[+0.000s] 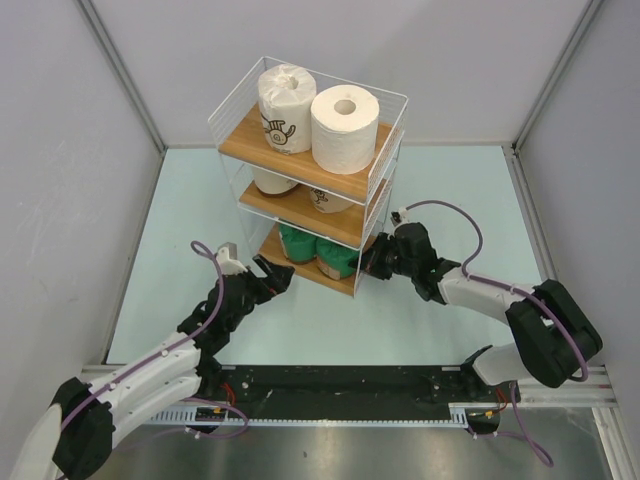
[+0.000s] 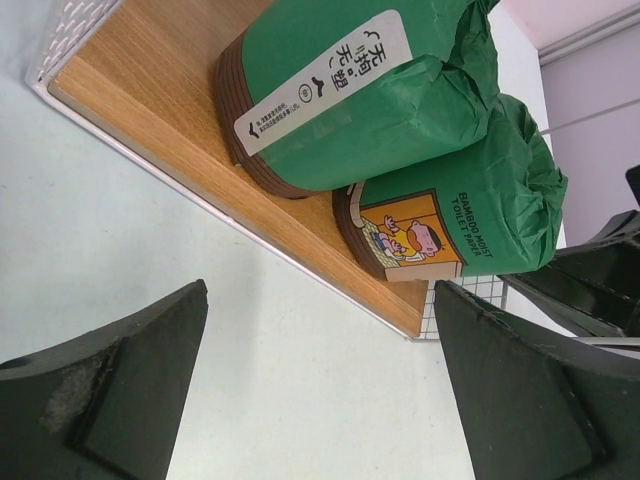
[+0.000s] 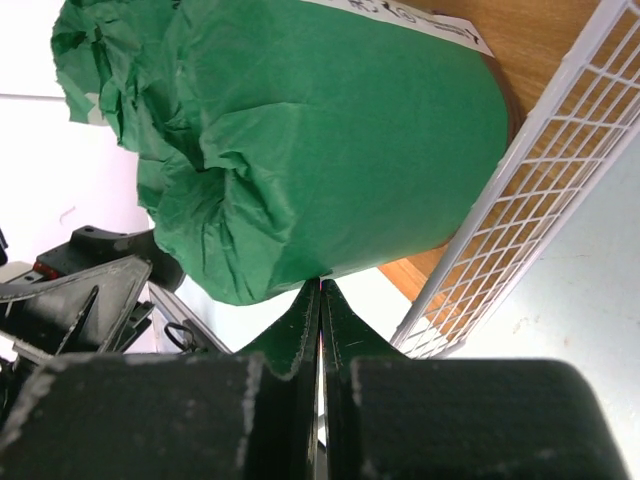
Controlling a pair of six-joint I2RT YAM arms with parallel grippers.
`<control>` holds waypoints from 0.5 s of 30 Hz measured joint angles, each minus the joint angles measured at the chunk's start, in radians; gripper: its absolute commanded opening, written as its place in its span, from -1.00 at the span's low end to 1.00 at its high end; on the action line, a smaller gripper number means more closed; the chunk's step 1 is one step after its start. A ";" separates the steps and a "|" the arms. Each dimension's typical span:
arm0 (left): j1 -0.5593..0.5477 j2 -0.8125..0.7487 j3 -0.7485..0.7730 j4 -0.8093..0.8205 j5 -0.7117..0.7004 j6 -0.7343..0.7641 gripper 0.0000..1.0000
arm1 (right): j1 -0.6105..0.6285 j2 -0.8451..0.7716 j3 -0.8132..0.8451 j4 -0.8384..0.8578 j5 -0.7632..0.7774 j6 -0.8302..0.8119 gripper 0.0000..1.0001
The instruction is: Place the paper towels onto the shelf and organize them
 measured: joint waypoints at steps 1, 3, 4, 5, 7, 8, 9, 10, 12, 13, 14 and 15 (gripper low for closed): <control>0.000 -0.001 0.000 0.000 0.000 0.000 1.00 | -0.001 0.004 0.000 0.004 0.000 0.001 -0.99; 0.000 -0.004 0.000 -0.003 0.000 0.000 1.00 | -0.005 0.009 0.000 0.007 -0.002 0.001 -0.99; 0.000 -0.007 0.000 -0.006 0.000 0.000 1.00 | -0.005 0.009 0.000 0.006 -0.002 0.001 -0.99; 0.000 -0.011 0.000 -0.011 0.000 0.000 0.99 | -0.006 0.009 0.000 0.006 -0.002 0.000 -0.99; 0.000 -0.021 0.000 -0.020 0.000 0.000 1.00 | -0.008 0.003 0.001 0.000 -0.001 0.000 -0.98; 0.000 -0.028 0.000 -0.023 0.000 0.000 1.00 | -0.008 -0.003 0.001 -0.005 -0.001 -0.002 -0.98; 0.000 -0.034 0.000 -0.027 0.000 0.000 1.00 | -0.009 -0.014 0.001 -0.013 0.001 -0.005 -0.97; 0.000 -0.041 0.000 -0.034 0.002 0.000 1.00 | -0.009 -0.032 0.001 -0.027 0.003 -0.009 -0.96; 0.000 -0.064 0.007 -0.060 0.009 0.000 0.99 | -0.011 -0.087 0.001 -0.064 0.009 -0.017 -0.97; 0.000 -0.077 0.014 -0.073 0.014 0.000 0.99 | -0.011 -0.114 0.001 -0.080 0.013 -0.023 -0.97; 0.000 -0.092 0.025 -0.088 0.016 0.000 1.00 | -0.011 -0.151 0.001 -0.101 0.018 -0.029 -0.97; 0.000 -0.105 0.039 -0.103 0.017 0.000 1.00 | -0.011 -0.187 0.001 -0.119 0.024 -0.036 -0.96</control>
